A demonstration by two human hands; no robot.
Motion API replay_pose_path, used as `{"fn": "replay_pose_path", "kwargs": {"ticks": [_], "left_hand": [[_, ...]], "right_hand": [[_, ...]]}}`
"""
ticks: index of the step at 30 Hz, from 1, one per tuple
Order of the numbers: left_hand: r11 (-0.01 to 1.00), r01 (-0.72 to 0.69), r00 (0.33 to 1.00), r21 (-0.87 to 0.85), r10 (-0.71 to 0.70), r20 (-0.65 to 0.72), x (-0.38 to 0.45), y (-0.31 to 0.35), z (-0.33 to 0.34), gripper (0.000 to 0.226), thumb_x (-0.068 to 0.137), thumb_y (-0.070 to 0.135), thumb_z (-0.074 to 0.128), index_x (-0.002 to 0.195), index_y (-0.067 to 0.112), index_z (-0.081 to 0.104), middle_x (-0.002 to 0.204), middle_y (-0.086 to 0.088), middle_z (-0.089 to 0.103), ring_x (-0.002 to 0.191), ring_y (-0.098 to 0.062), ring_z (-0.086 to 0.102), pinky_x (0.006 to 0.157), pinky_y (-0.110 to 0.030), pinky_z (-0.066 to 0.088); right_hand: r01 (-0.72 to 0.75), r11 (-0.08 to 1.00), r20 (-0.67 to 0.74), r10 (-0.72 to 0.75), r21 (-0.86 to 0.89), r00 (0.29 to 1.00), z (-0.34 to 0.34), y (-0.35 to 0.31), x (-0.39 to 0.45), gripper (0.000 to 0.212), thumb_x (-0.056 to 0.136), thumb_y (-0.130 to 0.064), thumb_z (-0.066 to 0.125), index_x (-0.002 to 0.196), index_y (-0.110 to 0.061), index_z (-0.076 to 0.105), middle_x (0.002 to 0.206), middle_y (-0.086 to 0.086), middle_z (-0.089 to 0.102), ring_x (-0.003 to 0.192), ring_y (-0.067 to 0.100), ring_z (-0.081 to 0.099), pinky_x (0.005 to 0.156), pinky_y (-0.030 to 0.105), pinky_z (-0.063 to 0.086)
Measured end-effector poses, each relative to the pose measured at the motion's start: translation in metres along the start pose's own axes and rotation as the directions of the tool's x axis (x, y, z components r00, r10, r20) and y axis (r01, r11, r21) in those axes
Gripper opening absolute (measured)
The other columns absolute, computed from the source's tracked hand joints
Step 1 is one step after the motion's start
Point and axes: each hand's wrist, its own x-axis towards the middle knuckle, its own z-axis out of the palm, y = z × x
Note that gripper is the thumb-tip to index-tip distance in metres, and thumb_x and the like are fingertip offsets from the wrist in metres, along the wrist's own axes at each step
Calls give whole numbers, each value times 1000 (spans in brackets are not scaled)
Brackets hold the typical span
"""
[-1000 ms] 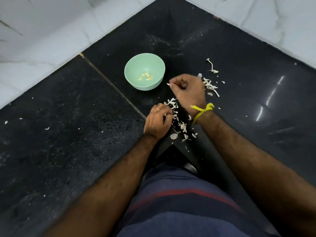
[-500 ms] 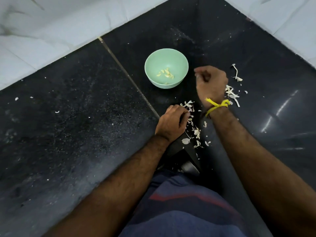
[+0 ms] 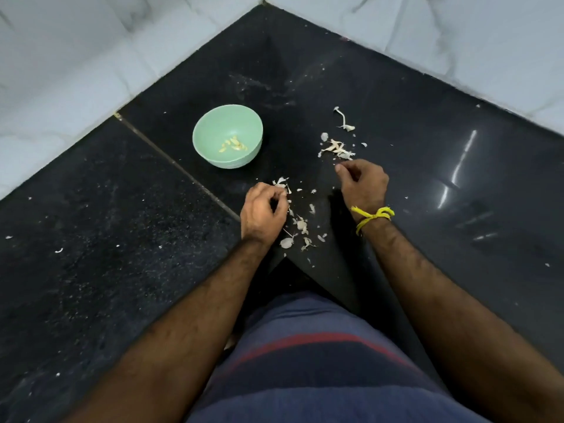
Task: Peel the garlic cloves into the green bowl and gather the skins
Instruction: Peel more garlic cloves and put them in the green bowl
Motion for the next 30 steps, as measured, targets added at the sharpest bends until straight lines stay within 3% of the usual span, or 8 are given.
{"fn": "replay_pose_path", "kwargs": {"ticks": [4,8,12,21,23,26,30], "left_hand": [[992,-92,996,90,93,-4,2,14,16,28,83,42,78,80,16,68,93,1,62,96,-20,56,84,-27,43],[969,-146,989,199,144,21,0,9,25,38,89,51,65,109,18,65,117,-2,62,113,-22,54,94,-37,38],[953,-190,982,237,182,56,2,12,26,38,91,47,66,115,17,62,122,0,60,117,-21,50,95,-39,35],[945,-176,984,275,163,72,4,9,30,40,93,49,61,116,17,62,124,-1,60,120,-21,51,99,-40,34],[947,-168,986,273,157,64,4,8,31,39,93,49,60,115,16,63,124,-1,60,120,-21,51,99,-40,34],[945,-172,985,279,162,57,5,8,32,38,93,48,60,114,16,63,123,-2,61,120,-23,52,98,-41,35],[948,-164,986,274,152,65,5,8,31,38,93,48,60,114,16,64,123,-3,61,120,-23,52,97,-42,36]], "right_hand": [[-60,996,-34,57,-68,998,-13,12,21,16,86,-9,63,95,-11,76,91,5,75,87,21,69,78,19,46],[-101,979,-25,98,-178,995,-18,13,46,27,85,-9,58,107,-11,73,107,7,73,103,28,66,89,30,49],[-114,953,32,128,-280,991,-17,7,75,33,88,-13,56,117,-10,69,119,9,69,114,31,61,93,34,49],[-23,943,173,84,-332,981,5,-5,115,16,89,-19,66,97,-10,76,104,11,73,101,29,66,86,33,53],[55,935,264,42,-351,964,15,-7,115,17,89,-22,67,95,-9,76,101,11,73,98,29,66,85,33,53],[224,854,417,-9,-470,909,31,-10,112,18,90,-18,64,104,-11,73,109,17,66,105,36,61,85,37,50],[267,786,419,-11,-558,908,39,-13,111,16,91,-8,59,101,-6,71,105,18,68,102,37,63,78,33,47]]}}
